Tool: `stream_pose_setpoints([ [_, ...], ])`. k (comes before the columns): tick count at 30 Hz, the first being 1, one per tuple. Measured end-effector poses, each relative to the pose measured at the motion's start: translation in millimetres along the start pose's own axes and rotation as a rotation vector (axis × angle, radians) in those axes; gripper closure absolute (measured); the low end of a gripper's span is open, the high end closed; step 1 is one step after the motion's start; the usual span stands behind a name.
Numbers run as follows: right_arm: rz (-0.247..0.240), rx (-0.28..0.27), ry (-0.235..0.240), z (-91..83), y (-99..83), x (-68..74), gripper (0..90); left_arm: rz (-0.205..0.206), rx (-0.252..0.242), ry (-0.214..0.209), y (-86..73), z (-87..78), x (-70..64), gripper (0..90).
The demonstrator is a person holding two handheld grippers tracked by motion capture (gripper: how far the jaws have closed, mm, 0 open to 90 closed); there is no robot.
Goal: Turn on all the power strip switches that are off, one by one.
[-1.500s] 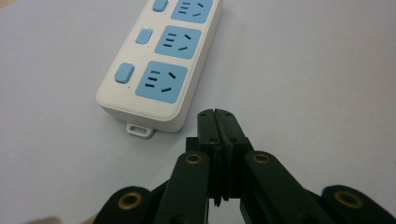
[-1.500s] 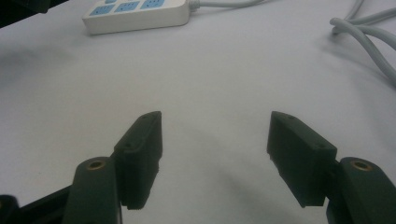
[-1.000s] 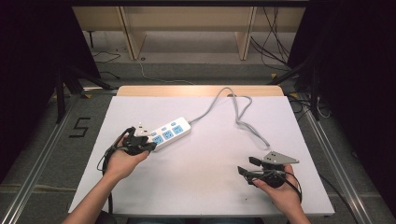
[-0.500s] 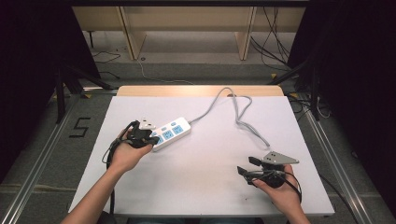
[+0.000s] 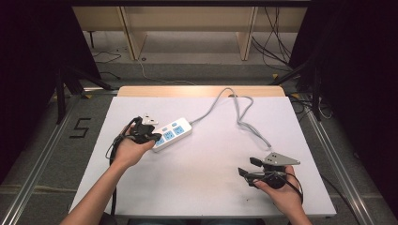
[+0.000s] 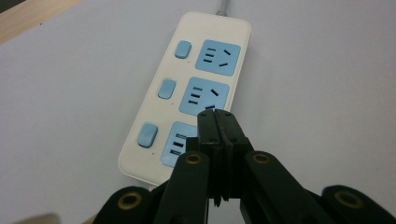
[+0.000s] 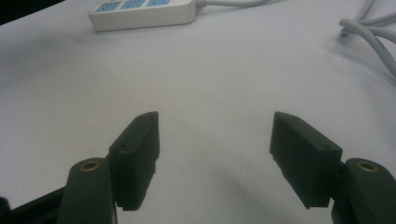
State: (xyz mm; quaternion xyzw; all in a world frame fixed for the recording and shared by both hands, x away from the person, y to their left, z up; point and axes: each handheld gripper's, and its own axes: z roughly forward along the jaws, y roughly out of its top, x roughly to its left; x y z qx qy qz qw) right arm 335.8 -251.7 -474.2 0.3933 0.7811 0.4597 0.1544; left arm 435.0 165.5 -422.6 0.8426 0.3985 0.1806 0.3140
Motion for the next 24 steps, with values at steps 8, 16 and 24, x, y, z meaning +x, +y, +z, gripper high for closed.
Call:
stream_pose_setpoints([
  [8,0.003,0.004,0.003,0.4,-0.1,0.8,34.2,-0.005,0.003,0.005,5.0,5.6,2.7,89.3],
  [16,0.004,0.005,0.003,0.5,-0.2,0.9,34.1,-0.008,0.011,0.009,11.5,12.6,4.2,89.3],
  [24,0.003,0.007,0.003,0.9,-0.4,1.0,34.2,-0.004,0.021,0.009,18.6,21.0,4.2,89.3],
])
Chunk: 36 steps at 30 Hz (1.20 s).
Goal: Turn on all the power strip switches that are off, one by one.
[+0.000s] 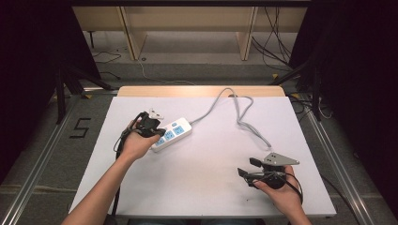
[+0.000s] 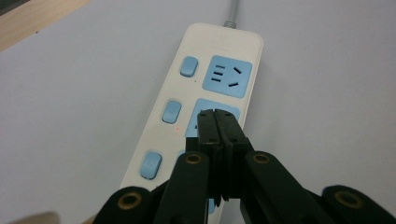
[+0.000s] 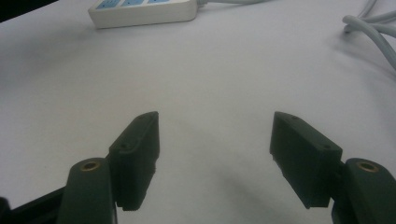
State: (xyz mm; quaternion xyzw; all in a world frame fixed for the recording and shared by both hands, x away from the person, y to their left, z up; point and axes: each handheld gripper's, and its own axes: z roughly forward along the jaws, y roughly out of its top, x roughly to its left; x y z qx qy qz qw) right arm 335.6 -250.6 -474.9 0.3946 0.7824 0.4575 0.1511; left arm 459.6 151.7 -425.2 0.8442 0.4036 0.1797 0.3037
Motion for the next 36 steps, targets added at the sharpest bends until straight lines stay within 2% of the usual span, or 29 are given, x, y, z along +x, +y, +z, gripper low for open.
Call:
stream_pose_setpoints([
  [9,0.001,-0.003,0.002,-0.3,0.2,0.0,34.2,-0.001,-0.008,0.006,8.3,6.0,2.5,89.3],
  [36,-0.002,0.005,-0.003,0.4,-0.2,0.1,34.4,0.027,0.023,0.024,27.3,24.4,8.3,89.2],
])
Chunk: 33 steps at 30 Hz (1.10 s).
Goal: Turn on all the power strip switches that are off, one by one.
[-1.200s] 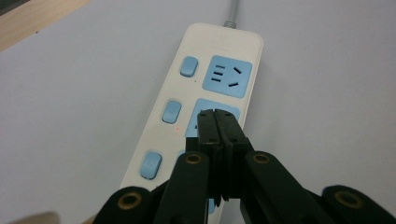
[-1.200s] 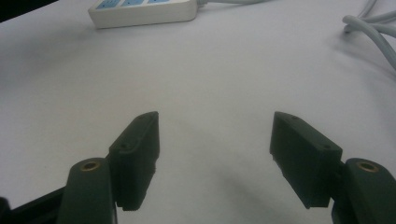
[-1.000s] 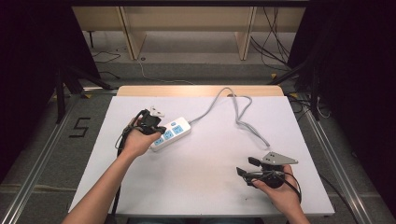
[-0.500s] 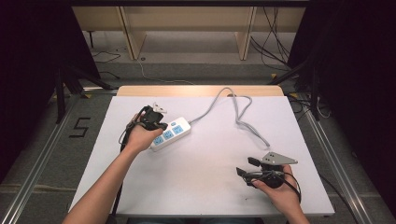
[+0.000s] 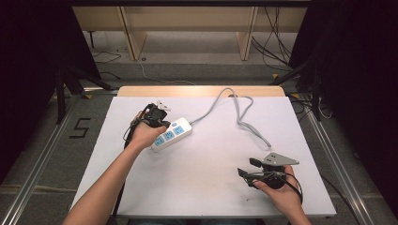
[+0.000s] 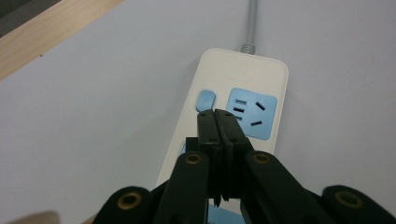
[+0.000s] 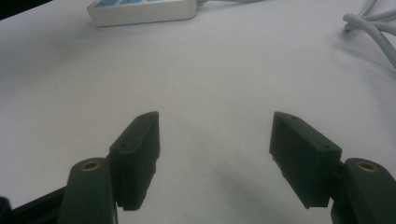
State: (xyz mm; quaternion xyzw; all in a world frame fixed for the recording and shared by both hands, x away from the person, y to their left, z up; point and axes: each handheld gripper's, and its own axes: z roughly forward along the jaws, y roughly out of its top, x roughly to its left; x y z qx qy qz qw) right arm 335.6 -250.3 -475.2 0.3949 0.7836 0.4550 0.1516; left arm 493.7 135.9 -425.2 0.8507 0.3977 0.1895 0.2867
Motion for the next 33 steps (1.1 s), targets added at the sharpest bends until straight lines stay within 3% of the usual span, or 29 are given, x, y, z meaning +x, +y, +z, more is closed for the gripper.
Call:
stream_pose_setpoints([
  [18,0.000,0.001,0.002,-0.1,0.1,0.4,34.5,0.030,0.029,0.013,14.4,15.0,1.6,89.2],
  [33,-0.005,-0.001,0.005,-0.1,0.2,0.2,34.4,0.015,0.043,0.000,23.8,25.6,6.0,89.3],
])
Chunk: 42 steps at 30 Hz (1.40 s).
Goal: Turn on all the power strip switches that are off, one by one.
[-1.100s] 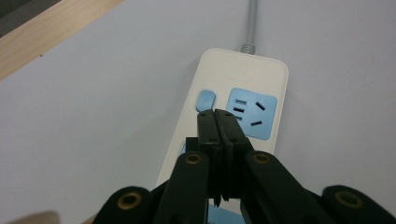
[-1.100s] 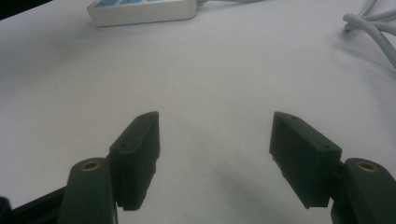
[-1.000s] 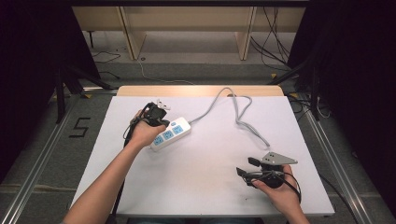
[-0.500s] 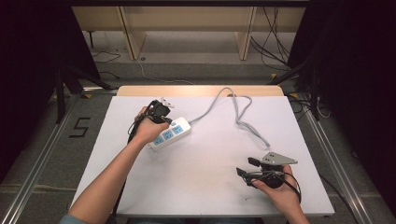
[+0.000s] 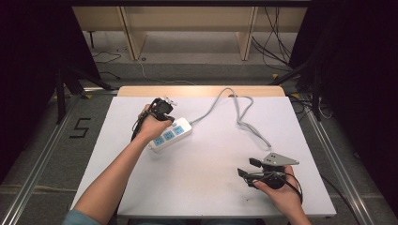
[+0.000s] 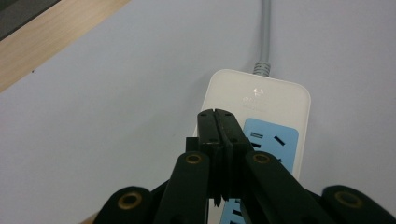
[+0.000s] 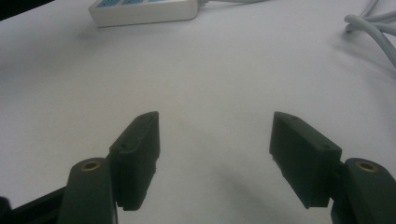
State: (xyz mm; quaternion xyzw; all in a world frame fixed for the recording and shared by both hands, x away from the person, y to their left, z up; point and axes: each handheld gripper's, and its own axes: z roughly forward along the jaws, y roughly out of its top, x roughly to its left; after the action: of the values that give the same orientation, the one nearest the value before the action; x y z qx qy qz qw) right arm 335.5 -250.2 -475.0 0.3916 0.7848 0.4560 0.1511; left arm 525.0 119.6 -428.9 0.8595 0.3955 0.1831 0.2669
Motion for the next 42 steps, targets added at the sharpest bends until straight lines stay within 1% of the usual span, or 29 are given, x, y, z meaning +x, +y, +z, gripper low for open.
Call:
stream_pose_setpoints([
  [3,0.001,0.004,0.000,0.2,-0.2,0.0,34.4,0.007,-0.004,-0.004,3.2,1.6,-0.2,89.3],
  [12,0.000,0.003,0.002,0.1,-0.1,0.0,34.4,0.017,0.021,-0.016,3.9,12.9,-1.8,89.3],
  [16,-0.001,0.003,0.003,0.2,-0.1,0.2,34.4,0.006,0.026,-0.012,3.1,17.2,-1.2,89.3],
  [18,-0.001,0.004,0.003,0.2,-0.2,0.1,34.4,0.015,0.036,-0.010,3.0,18.4,-0.2,89.3],
  [19,-0.001,0.004,0.003,0.2,-0.2,0.0,34.4,0.010,0.033,-0.009,2.7,19.2,0.0,89.3],
  [24,-0.002,0.004,0.003,0.3,-0.2,0.1,34.5,0.002,0.030,-0.014,2.6,20.6,0.1,89.3],
  [26,-0.001,0.002,0.003,0.7,-0.3,0.1,34.4,0.009,0.032,-0.009,2.8,21.0,-0.2,89.3],
  [36,-0.001,0.005,0.003,0.6,-0.4,0.1,34.4,0.004,0.036,-0.008,3.0,22.0,0.0,89.4],
  [40,-0.001,0.003,0.004,0.8,-0.3,0.4,34.4,-0.003,0.039,-0.018,2.9,22.8,0.7,89.4],
  [42,-0.002,0.004,0.004,0.7,-0.3,0.5,34.4,-0.001,0.040,-0.015,2.9,23.1,0.4,89.5],
])
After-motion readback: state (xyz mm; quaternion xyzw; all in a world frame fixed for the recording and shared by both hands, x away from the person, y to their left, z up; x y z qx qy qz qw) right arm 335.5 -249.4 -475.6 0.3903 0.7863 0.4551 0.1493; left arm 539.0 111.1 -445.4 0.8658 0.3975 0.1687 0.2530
